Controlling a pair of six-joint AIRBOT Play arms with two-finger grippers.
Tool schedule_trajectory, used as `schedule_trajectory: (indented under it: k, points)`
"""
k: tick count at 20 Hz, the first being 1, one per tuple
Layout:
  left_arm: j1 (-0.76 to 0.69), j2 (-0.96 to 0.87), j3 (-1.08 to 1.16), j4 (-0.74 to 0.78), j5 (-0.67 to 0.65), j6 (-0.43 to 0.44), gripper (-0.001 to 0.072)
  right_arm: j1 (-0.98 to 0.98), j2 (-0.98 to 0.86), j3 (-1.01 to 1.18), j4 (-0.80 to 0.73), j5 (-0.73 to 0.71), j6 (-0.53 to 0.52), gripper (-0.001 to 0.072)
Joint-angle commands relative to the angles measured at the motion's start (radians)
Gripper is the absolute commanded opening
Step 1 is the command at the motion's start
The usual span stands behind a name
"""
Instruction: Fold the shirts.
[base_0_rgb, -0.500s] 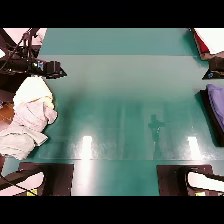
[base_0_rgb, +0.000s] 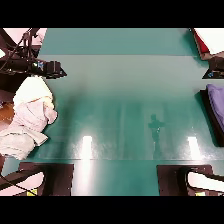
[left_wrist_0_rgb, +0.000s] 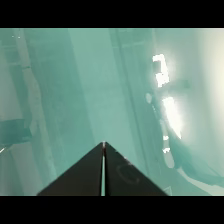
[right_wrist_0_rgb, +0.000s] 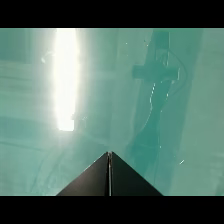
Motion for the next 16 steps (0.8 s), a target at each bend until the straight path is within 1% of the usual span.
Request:
schedule_trajectory:
  k: [1, 5, 6, 7, 8, 9, 10, 11, 13, 14, 15, 16]
  points:
    - [0.000, 0.000, 0.000, 0.000, 0.000, 0.000, 0.0030, 0.001, 0.001, 0.001, 0.000, 0.000, 0.000, 0.0015]
    - [0.000, 0.000, 0.000, -0.003, 0.002, 0.001, 0.0030, 0.001, 0.001, 0.001, 0.000, 0.000, 0.000, 0.0015]
    - [0.000, 0.000, 0.000, -0.002, 0.027, 0.001, 0.0030, 0.001, 0.001, 0.001, 0.000, -0.001, 0.000, 0.0015]
    - [0.002, 0.002, 0.000, 0.010, 0.056, 0.003, 0.0077, 0.001, 0.001, 0.001, 0.000, -0.001, 0.000, 0.0015]
    - [0.002, 0.002, 0.002, 0.049, 0.075, 0.014, 0.0445, 0.001, 0.001, 0.001, 0.000, -0.001, 0.000, 0.0015]
    - [0.002, 0.002, 0.005, 0.118, 0.098, 0.010, 0.0720, 0.001, 0.001, 0.001, 0.000, -0.002, 0.000, 0.0015]
    - [0.002, 0.002, 0.005, 0.206, 0.111, -0.010, 0.0688, 0.001, 0.001, 0.001, 0.000, -0.004, 0.000, 0.0016]
    - [0.002, 0.000, 0.003, 0.332, 0.122, -0.050, 0.0688, 0.001, 0.001, 0.001, 0.000, -0.005, 0.000, 0.0015]
    - [0.004, -0.011, -0.015, 0.641, 0.120, -0.185, 0.0689, 0.001, 0.001, 0.001, 0.000, -0.005, 0.000, 0.0015]
    - [0.017, -0.020, -0.038, 0.742, 0.119, -0.238, 0.0692, 0.001, 0.000, 0.001, 0.000, -0.006, 0.000, 0.0015]
    - [0.047, -0.034, -0.071, 0.769, 0.136, -0.272, 0.0692, 0.001, 0.001, 0.001, 0.000, -0.008, 0.000, 0.0015]
    - [0.080, -0.055, -0.104, 0.758, 0.160, -0.273, 0.0691, 0.001, 0.000, 0.001, 0.000, -0.009, 0.000, 0.0015]
